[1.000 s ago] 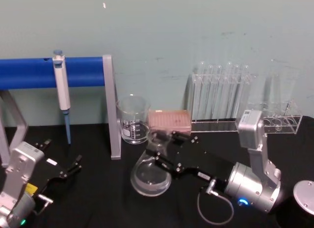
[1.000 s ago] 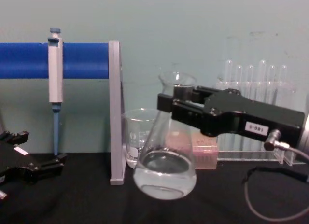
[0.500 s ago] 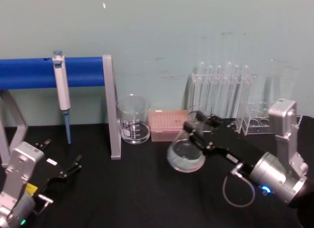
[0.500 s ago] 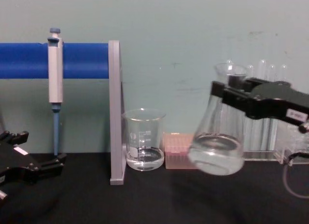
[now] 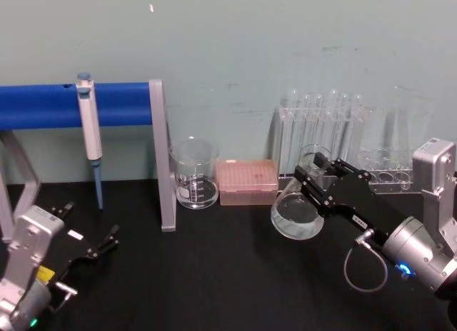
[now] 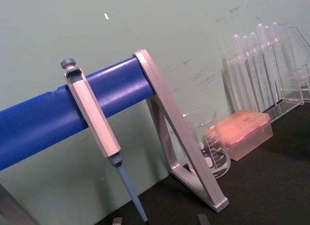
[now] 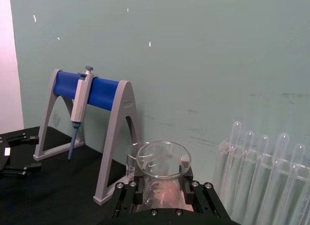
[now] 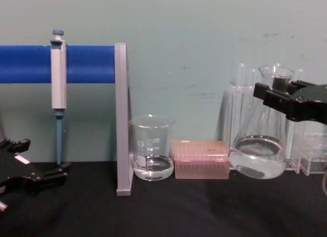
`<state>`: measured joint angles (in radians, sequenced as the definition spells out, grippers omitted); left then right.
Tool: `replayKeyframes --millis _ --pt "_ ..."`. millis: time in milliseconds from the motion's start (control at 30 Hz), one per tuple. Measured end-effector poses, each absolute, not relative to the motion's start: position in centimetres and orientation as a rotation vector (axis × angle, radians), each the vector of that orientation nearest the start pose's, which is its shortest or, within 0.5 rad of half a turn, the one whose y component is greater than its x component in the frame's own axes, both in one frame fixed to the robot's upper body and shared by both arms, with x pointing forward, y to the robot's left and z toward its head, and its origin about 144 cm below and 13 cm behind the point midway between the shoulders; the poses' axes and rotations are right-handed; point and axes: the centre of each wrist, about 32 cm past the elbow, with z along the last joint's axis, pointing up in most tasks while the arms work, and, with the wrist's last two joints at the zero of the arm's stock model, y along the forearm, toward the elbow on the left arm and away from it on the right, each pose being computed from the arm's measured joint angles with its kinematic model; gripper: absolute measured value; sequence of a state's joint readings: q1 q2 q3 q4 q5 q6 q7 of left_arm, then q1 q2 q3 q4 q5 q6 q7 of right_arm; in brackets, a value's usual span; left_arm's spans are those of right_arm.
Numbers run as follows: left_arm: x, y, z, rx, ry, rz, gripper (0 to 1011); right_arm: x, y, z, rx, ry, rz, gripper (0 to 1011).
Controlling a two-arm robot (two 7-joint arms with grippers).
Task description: Grasp the erlenmeyer flask with one hand, shake it three times, then place it back.
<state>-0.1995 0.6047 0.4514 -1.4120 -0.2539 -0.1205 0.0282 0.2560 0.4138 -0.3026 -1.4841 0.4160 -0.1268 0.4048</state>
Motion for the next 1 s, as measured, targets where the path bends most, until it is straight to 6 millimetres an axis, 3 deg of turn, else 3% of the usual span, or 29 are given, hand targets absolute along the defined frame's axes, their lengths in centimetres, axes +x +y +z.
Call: replayKeyframes --millis 1000 --pt "48.9 31.0 114.0 0.304 -0.285 1.248 1001 52.7 -24.3 118.8 0.053 -0.131 -0.731 449"
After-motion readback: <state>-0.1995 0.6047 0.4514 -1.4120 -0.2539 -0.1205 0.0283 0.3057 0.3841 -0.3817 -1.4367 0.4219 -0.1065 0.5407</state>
